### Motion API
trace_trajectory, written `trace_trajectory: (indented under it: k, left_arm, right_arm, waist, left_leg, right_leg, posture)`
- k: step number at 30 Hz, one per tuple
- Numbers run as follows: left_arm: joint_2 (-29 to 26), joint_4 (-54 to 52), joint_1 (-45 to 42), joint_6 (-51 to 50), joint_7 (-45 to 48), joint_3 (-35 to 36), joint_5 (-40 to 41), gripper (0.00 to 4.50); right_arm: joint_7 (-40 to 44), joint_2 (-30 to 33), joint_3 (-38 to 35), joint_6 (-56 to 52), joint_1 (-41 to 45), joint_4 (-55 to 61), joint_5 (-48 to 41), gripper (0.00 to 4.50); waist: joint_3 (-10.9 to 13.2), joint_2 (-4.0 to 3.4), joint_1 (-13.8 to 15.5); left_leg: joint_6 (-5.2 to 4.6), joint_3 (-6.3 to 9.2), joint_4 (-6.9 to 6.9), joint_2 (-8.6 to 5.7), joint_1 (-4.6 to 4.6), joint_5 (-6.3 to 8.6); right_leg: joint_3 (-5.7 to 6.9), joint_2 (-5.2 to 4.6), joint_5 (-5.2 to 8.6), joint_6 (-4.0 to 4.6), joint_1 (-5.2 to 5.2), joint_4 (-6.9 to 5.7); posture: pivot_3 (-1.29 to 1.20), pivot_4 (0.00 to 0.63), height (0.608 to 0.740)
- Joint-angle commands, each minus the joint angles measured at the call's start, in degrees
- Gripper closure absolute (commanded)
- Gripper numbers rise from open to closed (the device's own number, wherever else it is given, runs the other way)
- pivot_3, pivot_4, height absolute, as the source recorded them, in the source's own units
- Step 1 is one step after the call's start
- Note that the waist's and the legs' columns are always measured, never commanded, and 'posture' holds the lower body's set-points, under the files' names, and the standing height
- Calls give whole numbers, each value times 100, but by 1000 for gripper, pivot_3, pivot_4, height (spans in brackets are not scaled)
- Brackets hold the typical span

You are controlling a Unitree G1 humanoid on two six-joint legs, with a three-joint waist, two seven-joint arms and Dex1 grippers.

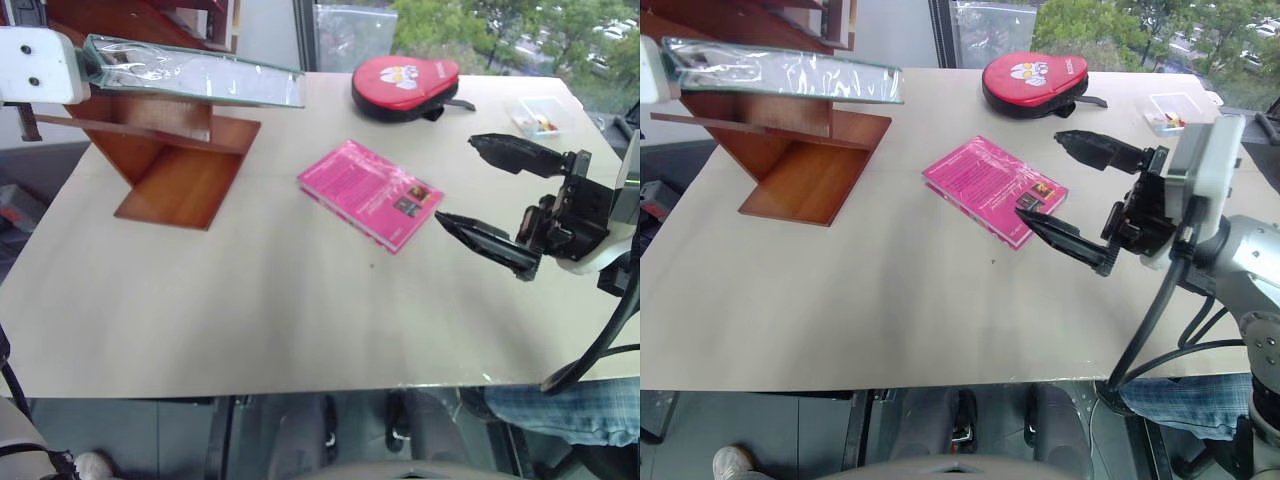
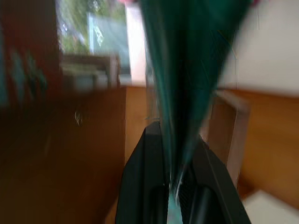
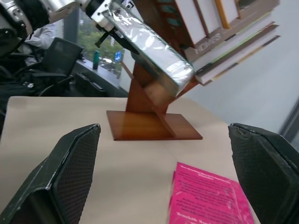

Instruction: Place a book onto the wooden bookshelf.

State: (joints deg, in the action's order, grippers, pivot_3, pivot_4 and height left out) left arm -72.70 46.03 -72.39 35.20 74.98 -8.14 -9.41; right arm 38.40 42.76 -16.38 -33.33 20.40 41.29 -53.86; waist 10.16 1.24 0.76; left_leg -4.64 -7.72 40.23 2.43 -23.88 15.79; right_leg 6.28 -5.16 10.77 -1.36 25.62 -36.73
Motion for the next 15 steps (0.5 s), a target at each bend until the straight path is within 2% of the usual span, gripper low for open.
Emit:
trace_trajectory:
  k: [1,2,7,15]
  left_arm:
    - [-255,806,-263,144,-246,-351,-875,4313]
    - [-357,908,-315,131,-237,-413,-970,4313]
    - [-356,929,-477,323,165,-117,-365,4313]
    - [-672,93,-310,-93,727,316,274,4313]
  right_arm:
    - [-49,-58,104,201,147,72,92,0]
    - [-75,-80,116,199,152,101,61,0]
    - [-16,-125,173,302,129,-18,105,0]
    - [283,-158,335,439,364,-395,193,0]
  waist:
    - [-2,-3,-36]
    - [-3,-4,-69]
    - [-3,-5,-176]
    - [-1,-3,-134]
  left_leg:
    - [-1,-5,2,1,5,0]
    - [-6,-13,2,2,13,3]
    - [-9,-16,13,38,25,2]
    - [15,-23,12,55,-1,-10]
  right_leg:
    - [-5,1,1,1,0,-3]
    - [-15,0,2,4,0,-8]
    - [-17,21,1,34,7,-37]
    - [-17,38,-6,28,28,-22]
  posture:
    - [0,150,740]
    - [0,150,740]
    - [0,150,740]
    - [0,150,740]
